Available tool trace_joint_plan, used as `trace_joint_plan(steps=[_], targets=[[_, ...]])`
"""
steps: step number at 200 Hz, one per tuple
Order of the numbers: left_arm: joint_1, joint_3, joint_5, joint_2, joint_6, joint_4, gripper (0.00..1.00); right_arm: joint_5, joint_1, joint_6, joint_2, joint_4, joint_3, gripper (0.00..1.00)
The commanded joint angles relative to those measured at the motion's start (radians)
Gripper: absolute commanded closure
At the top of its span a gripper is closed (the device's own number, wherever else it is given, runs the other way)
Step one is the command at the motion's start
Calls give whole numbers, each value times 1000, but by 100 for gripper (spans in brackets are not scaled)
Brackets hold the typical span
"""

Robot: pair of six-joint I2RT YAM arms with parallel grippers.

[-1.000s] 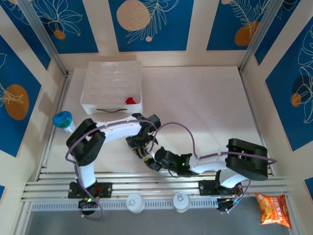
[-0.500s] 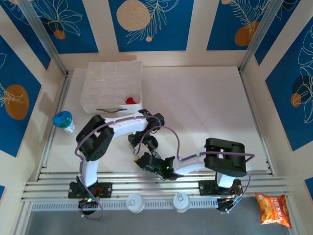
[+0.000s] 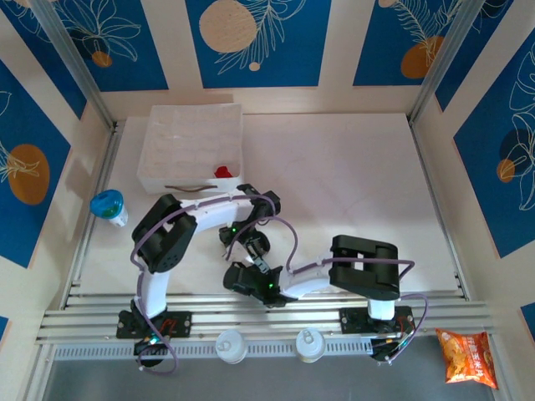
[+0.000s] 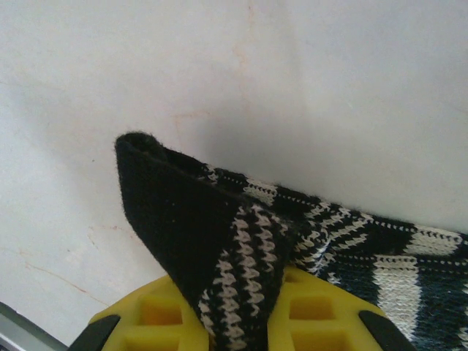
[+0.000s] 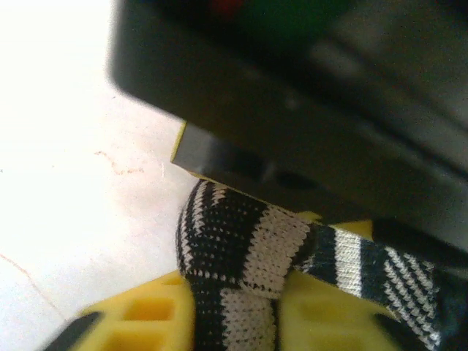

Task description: Roll the socks

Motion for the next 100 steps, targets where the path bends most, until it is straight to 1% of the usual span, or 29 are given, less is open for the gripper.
trace_joint_plan(steps=[1,11,24,36,57,76,89,100], targets=[[-29,-87,251,80,18,108,100,-2,-44,111,92,-158,38,95],[-27,-91,256,65,18,111,100,-12,-45,154,100,-194,37,100],[-19,-103,263,34,15,127,99,-28,-43,223,103,-226,19,100],[-11,-119,261,-10,7,151,88,-48,-40,290,104,-256,-1,100],[8,-143,253,-92,-6,196,60,-88,-33,391,106,-291,-39,100],[28,-167,260,-156,-11,254,41,-134,-32,469,111,-298,-78,100],[41,-175,257,-193,-6,290,29,-163,-33,525,121,-297,-105,100],[53,-180,252,-219,2,314,22,-183,-34,559,123,-283,-132,100]])
